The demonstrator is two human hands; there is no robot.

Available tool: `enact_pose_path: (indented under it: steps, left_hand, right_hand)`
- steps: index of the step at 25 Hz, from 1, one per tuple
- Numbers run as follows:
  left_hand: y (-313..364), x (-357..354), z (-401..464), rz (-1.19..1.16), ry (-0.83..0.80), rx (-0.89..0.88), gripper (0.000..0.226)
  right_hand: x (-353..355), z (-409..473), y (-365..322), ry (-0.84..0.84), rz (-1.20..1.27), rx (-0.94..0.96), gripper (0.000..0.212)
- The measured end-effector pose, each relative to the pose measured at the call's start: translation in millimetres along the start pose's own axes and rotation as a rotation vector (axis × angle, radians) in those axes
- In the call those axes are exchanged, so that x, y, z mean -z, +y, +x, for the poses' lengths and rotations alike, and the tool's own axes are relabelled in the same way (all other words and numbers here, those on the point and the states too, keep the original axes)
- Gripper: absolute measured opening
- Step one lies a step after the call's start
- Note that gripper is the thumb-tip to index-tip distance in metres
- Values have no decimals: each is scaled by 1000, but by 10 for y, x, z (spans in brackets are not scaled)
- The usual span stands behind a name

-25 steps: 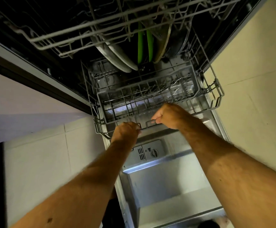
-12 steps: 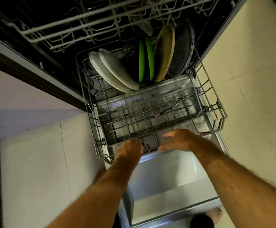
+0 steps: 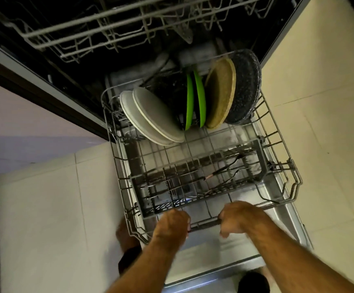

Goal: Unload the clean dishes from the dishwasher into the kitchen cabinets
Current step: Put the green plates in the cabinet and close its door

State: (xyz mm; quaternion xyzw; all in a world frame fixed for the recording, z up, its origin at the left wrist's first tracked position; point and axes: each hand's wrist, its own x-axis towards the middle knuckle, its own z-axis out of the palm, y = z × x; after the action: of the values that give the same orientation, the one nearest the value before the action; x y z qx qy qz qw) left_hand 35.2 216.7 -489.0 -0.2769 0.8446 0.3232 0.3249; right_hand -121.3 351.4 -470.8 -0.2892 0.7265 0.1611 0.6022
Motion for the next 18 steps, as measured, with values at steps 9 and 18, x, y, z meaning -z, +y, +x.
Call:
enact_pose_path:
  steps: [9,18]
  left_hand:
    - [50,-398,-346,88,-48,-36,16]
    - [93,-596,-460,78,-245,1,20]
  right_hand:
    - [-455,-187,125,2,-1,-4,51]
    - [-784,-184,255,16,103,-28,58]
